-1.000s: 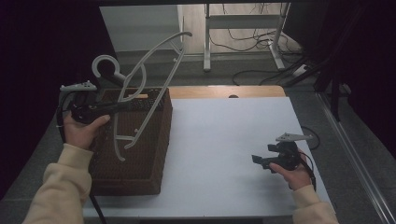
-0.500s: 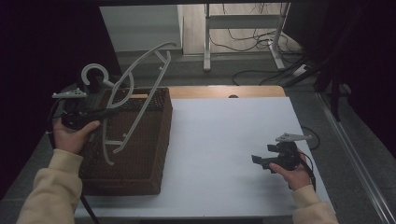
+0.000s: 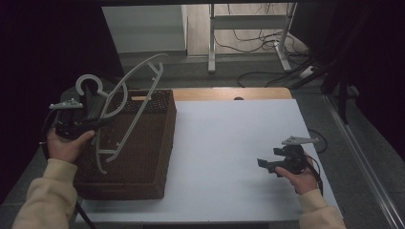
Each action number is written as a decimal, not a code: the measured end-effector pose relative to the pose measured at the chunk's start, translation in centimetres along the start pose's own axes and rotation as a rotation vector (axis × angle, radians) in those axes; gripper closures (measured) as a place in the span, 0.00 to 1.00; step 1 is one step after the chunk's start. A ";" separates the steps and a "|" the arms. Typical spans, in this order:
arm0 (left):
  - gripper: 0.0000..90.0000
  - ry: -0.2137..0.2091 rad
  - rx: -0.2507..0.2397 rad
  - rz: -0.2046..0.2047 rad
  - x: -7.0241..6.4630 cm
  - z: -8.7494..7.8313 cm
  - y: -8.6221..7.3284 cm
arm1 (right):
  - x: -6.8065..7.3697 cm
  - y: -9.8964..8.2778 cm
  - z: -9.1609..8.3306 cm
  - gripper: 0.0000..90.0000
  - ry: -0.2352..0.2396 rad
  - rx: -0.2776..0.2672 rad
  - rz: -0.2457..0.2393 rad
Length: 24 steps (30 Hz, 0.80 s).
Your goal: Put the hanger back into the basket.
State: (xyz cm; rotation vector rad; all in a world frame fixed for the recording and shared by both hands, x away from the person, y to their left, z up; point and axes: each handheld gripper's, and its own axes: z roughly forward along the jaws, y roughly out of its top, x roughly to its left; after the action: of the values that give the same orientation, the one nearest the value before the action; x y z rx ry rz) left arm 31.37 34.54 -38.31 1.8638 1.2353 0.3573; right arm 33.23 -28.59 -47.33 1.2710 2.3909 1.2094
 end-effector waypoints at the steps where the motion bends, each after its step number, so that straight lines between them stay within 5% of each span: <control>1: 0.88 0.003 0.010 0.001 0.1 0.1 -0.3 | 0.0 0.0 0.0 0.11 0.000 0.000 0.000; 9: 0.88 0.051 0.067 0.024 0.4 0.5 -2.0 | 0.0 0.0 0.1 0.11 -0.001 0.002 -0.002; 24: 0.88 0.080 0.157 0.048 0.4 1.3 -4.7 | -0.2 0.0 0.0 0.10 -0.005 -0.002 0.004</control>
State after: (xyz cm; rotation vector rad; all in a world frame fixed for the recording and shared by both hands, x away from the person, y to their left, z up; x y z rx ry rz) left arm 29.51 34.91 -42.79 2.0328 1.3061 0.3728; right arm 33.29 -28.74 -47.37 1.2766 2.3838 1.2081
